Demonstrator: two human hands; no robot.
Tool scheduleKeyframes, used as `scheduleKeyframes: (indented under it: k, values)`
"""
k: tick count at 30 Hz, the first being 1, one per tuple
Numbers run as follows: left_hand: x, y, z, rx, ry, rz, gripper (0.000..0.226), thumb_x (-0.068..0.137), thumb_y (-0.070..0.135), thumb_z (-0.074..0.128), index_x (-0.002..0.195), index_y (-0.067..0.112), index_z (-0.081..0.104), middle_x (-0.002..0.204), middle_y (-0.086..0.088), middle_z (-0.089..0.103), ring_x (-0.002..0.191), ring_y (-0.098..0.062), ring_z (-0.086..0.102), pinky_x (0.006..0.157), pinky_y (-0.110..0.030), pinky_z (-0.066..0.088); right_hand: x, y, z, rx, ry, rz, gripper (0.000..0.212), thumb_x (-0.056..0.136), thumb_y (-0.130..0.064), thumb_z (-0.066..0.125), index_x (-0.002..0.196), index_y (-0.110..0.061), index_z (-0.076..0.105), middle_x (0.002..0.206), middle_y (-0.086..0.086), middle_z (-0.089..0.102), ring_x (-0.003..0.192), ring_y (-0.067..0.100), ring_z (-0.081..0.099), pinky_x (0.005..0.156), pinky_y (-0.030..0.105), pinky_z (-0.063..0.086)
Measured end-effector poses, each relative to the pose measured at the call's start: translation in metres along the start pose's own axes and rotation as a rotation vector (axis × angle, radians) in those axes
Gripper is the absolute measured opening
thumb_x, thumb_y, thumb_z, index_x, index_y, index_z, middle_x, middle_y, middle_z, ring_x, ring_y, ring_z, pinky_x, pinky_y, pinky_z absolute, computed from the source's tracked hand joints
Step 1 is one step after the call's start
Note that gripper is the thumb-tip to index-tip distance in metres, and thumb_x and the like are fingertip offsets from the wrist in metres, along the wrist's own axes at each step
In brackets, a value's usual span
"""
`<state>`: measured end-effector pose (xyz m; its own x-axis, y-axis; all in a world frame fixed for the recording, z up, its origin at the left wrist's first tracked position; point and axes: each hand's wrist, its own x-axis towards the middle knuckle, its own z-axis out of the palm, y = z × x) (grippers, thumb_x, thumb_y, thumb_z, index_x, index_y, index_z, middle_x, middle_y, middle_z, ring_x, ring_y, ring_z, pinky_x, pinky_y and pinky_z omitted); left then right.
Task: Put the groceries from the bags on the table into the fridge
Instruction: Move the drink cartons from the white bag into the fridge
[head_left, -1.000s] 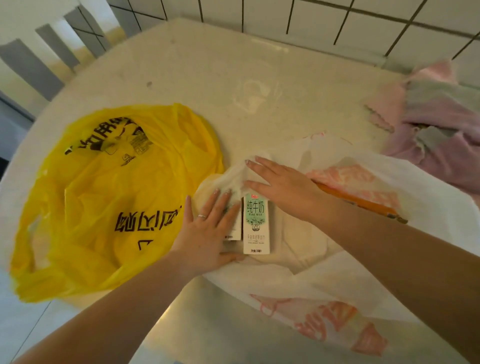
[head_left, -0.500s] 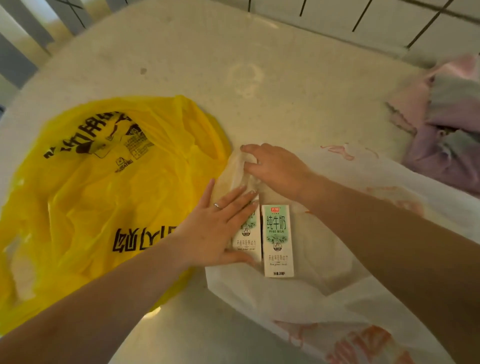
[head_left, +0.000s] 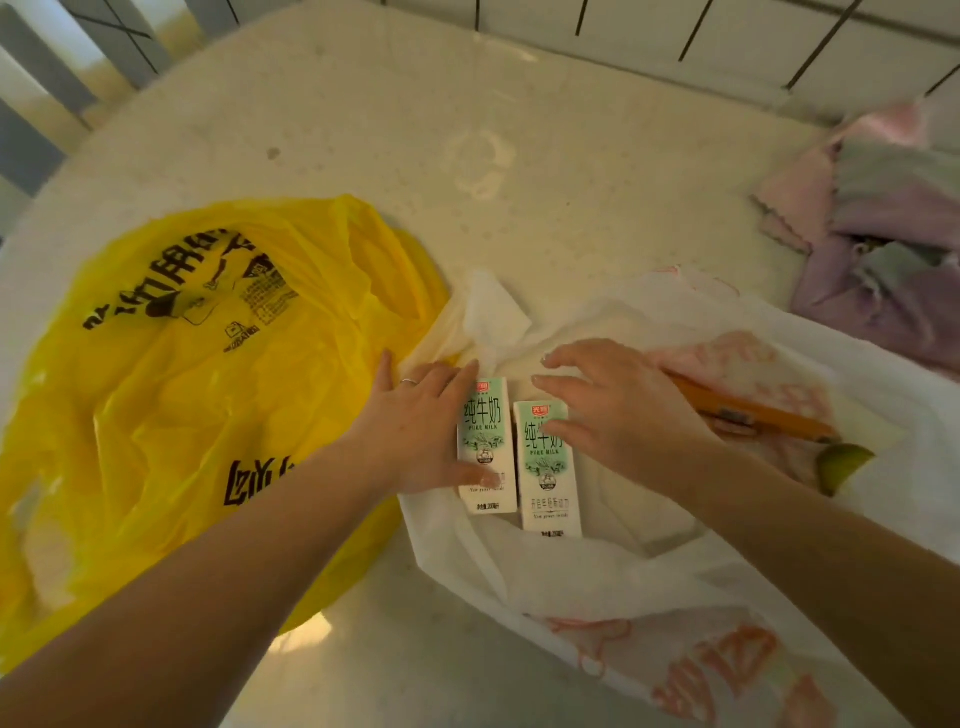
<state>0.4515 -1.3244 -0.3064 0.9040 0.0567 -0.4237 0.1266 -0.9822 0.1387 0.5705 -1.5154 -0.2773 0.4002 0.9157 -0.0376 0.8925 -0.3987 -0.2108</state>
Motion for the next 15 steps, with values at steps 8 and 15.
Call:
scheduleKeyframes:
  k: [8,15]
  values:
    - [-0.012,0.017,-0.007,0.079,-0.021,0.000,0.118,0.061,0.076,0.061,0.148,0.020,0.003,0.157,-0.001,0.002,0.144,-0.022,-0.009,0.111,-0.061,-0.008,-0.008,-0.019,0.017,-0.020,-0.312,0.219,0.102,0.068,-0.063,0.067,0.146,-0.017,0.019,0.140,0.003,0.035,0.129,0.021,0.031,0.107,0.038,0.031]
    - [-0.034,0.028,-0.007,0.118,0.124,-0.023,0.114,0.062,0.075,0.061,0.146,0.020,0.006,0.156,-0.005,-0.013,0.140,-0.024,-0.026,0.109,-0.061,-0.015,-0.015,-0.025,0.016,0.060,-0.263,0.290,0.094,0.062,-0.059,0.074,0.138,-0.024,0.032,0.132,0.001,0.043,0.121,0.021,0.041,0.098,0.036,0.036]
